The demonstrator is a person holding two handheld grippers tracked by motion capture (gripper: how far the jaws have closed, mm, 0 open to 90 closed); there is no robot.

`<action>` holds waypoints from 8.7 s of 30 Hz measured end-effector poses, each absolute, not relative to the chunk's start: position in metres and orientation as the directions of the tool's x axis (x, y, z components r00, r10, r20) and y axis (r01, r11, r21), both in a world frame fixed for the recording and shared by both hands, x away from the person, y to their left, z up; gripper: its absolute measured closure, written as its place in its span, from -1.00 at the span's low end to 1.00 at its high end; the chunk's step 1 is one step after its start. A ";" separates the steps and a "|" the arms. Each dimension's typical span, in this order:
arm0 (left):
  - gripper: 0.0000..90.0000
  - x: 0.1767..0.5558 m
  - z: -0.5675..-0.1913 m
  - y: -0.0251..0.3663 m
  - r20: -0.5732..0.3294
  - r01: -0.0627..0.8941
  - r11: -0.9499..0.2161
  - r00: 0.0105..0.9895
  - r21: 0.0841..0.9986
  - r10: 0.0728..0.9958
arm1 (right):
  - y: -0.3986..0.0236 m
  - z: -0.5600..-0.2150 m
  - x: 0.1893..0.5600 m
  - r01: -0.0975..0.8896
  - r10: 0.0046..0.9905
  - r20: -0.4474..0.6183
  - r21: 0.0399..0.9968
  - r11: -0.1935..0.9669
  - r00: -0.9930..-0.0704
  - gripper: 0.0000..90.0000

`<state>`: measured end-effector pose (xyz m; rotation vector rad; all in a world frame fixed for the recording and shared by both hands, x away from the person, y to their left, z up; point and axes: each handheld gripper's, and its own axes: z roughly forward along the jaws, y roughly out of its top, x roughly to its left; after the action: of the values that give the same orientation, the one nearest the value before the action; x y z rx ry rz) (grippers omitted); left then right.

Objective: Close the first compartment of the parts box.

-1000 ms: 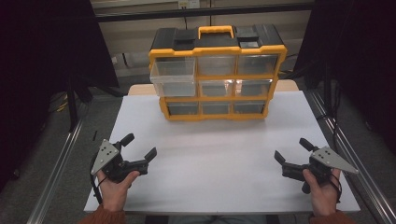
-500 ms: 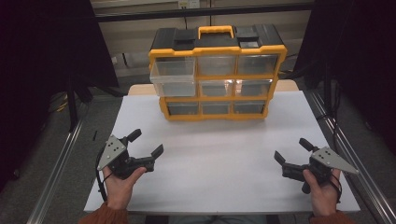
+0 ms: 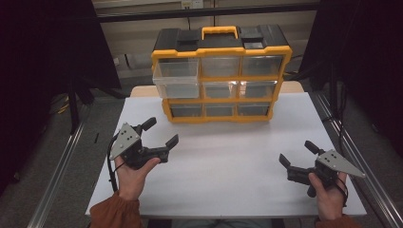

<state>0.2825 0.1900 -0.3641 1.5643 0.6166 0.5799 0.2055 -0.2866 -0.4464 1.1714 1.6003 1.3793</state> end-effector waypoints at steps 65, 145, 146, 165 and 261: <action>1.00 0.317 -0.336 0.164 0.000 0.036 -0.046 0.787 0.998 0.617 | -0.282 -0.446 0.206 0.176 0.934 0.031 0.984 0.035 -0.357 -1.00; 1.00 0.380 -0.340 0.156 0.010 0.050 -0.063 0.703 0.997 0.711 | -0.281 -0.446 0.206 0.176 0.931 0.031 0.984 0.036 -0.363 -0.99; 1.00 0.380 -0.340 0.156 0.008 0.051 -0.062 0.703 0.997 0.711 | -0.281 -0.446 0.206 0.176 0.931 0.030 0.984 0.037 -0.363 -0.99; 1.00 0.388 -0.340 0.154 0.017 0.052 -0.073 0.696 0.996 0.718 | -0.281 -0.446 0.206 0.174 0.931 0.029 0.984 0.038 -0.365 -0.99; 1.00 0.426 -0.342 0.145 0.034 0.062 -0.098 0.655 0.993 0.755 | -0.281 -0.446 0.206 0.178 0.928 0.034 0.983 0.036 -0.372 -1.00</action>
<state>0.4257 0.1448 -0.3417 1.5818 0.6931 0.6684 0.2060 -0.2813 -0.4461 1.1379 1.6330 1.3945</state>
